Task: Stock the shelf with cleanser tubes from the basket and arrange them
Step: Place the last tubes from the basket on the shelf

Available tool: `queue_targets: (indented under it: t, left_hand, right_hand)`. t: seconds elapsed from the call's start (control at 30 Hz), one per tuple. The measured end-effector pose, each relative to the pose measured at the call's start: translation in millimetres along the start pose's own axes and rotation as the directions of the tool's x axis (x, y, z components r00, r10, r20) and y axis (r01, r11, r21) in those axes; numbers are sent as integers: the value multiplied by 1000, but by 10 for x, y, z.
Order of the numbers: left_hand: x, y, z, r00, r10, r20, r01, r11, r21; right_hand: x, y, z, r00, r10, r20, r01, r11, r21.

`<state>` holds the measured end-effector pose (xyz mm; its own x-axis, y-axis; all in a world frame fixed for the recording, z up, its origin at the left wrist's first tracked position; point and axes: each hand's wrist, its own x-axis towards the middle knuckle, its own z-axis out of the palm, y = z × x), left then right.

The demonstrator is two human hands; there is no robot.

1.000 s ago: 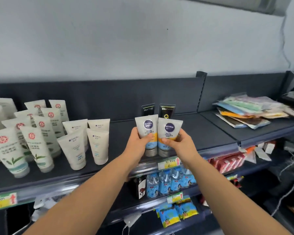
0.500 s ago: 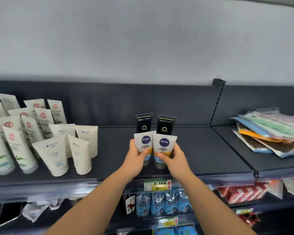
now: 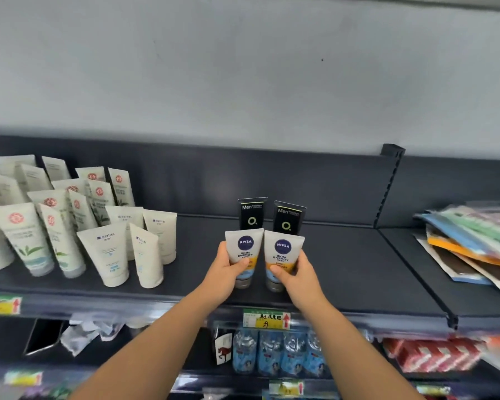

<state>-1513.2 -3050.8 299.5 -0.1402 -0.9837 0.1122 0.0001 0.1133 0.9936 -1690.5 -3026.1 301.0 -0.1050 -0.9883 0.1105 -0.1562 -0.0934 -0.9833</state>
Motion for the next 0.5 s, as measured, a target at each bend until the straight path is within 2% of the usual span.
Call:
queue_targets:
  t: [0.13, 0.27, 0.37, 0.5]
  left_hand:
    - [-7, 4, -61, 996, -84, 19, 83, 996, 29]
    - [-74, 34, -179, 995, -94, -23, 97, 973, 211]
    - [-175, 29, -290, 994, -91, -67, 111, 884, 454]
    - [-312, 20, -432, 993, -117, -24, 103, 735, 670]
  right_hand:
    - [-24, -51, -40, 997, 58, 49, -55, 997, -54]
    - [-44, -79, -142, 990, 126, 61, -121, 989, -89]
    - [-109, -127, -207, 986, 156, 63, -145, 979, -146]
    - [-204, -213, -249, 984, 171, 47, -152, 947, -283]
